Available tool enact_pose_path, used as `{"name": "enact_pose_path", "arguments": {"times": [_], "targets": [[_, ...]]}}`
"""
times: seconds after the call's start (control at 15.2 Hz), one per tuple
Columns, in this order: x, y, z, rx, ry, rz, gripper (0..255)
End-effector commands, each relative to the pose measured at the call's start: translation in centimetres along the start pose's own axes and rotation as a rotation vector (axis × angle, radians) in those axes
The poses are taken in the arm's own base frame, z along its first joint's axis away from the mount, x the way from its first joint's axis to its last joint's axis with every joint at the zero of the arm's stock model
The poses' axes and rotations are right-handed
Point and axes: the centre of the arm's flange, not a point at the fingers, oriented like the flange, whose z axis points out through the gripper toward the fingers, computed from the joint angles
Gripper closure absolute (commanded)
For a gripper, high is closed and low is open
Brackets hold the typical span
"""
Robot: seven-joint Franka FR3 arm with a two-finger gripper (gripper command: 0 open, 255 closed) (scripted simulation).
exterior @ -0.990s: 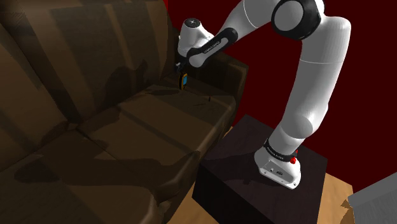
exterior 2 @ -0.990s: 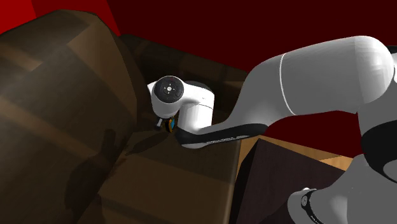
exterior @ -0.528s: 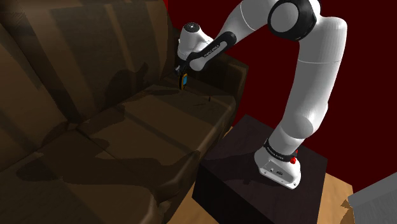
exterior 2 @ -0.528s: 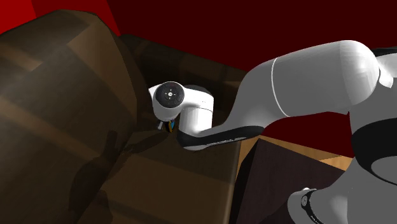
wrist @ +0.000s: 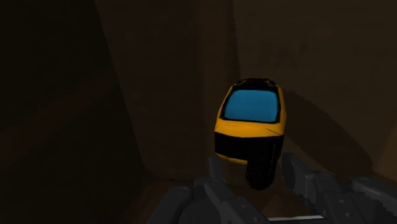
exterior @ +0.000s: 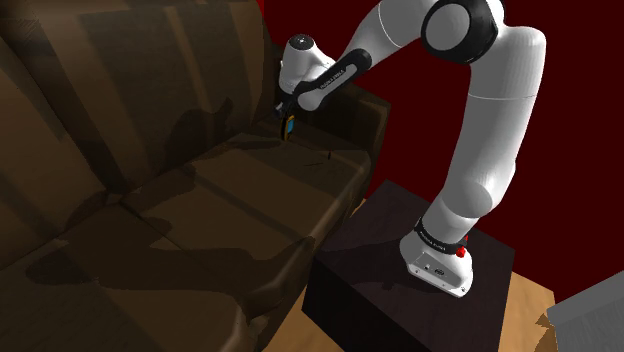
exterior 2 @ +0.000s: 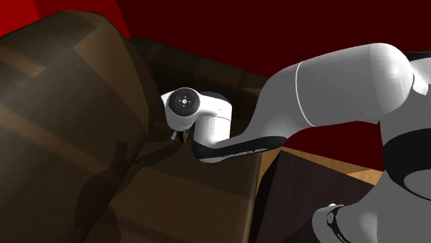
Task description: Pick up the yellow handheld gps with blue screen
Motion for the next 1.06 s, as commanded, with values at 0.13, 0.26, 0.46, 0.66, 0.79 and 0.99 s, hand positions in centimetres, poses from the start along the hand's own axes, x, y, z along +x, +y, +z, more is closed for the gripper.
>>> {"name": "enact_pose_path", "arguments": {"times": [0.13,0.26,0.46,0.66,0.79,0.99], "targets": [[0.6,0.5,-1.6,0.0,-0.001,0.0,255],[1.0,0.8,-2.5,0.0,-0.001,0.0,255],[1.5,1.3,-3.9,0.0,-0.001,0.0,255],[2.1,1.8,-5.4,0.0,-0.001,0.0,255],[2.4,2.1,-6.3,0.0,-0.001,0.0,255],[2.6,2.3,-6.8,0.0,-0.001,0.0,255]]}}
